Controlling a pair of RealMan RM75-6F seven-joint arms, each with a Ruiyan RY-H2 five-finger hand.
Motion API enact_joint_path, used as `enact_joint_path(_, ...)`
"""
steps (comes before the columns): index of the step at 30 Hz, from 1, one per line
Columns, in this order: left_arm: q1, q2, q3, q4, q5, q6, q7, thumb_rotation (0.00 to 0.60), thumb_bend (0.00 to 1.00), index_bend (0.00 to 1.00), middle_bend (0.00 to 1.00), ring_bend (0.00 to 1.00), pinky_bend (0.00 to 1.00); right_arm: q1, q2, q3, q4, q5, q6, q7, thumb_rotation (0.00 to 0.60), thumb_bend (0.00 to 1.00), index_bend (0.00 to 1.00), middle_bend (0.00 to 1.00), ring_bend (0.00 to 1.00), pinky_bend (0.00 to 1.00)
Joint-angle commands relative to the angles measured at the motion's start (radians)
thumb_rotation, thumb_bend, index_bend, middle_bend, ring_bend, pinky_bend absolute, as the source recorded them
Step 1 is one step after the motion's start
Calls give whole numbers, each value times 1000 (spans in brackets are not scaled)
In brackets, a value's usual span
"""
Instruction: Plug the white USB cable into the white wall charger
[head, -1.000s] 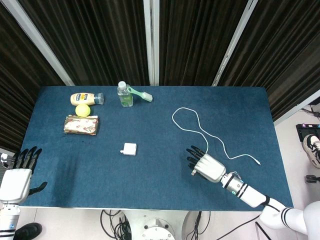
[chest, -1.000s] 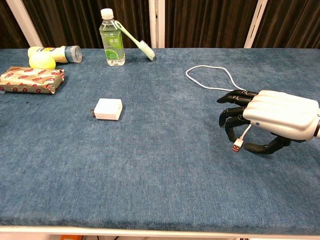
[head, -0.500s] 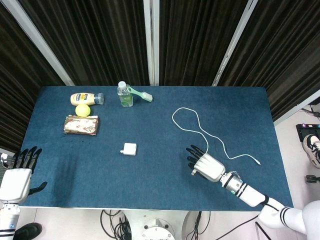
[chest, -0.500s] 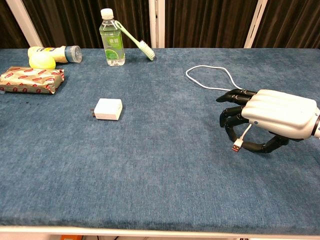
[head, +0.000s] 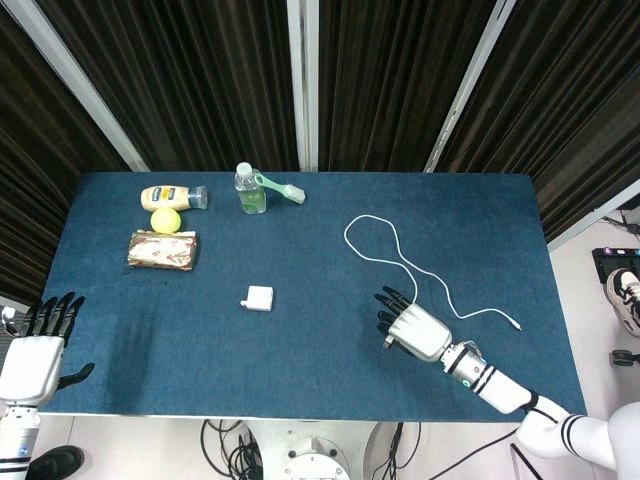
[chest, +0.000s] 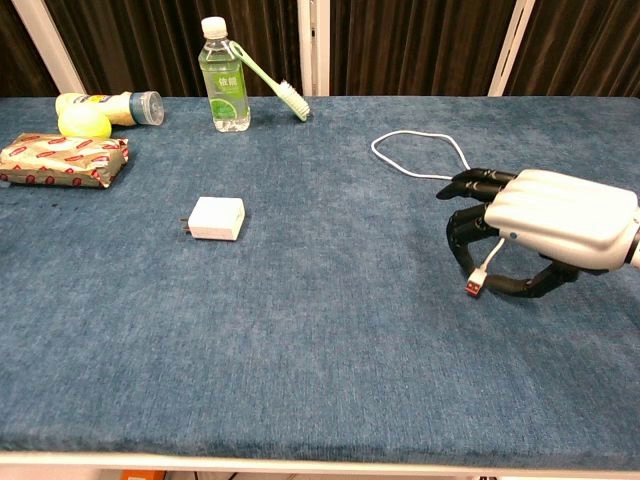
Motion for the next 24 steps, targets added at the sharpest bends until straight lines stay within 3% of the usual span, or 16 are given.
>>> enact_joint_path(1,-15,10,-2,-7,9,-15,15,600,122,0,0,0,0,-4,16,14,-26,17,5,-8,600,449,565,391,133,0)
enact_joint_path(7,-65,36,-13,-30,31,-67,52,600,122,0,0,0,0,-20,43,37,-66,59,11,-11,600,466,598,490,230,6)
enact_joint_path(12,-132,57,-26,-53,57,-140,78,600,122,0,0,0,0,-34,60,49,-92,89,13,-12,600,469,609,507,246,12)
enact_joint_path(18,-279,74,-59,-89,73,-322,59,600,120,0,0,0,0,-45,85,68,-133,110,23,-19,600,469,611,508,246,12)
enact_joint_path(24,-489,27,-127,-94,12,-588,12,600,119,8,0,0,0,-41,131,114,-201,127,50,-39,600,469,611,508,246,12)
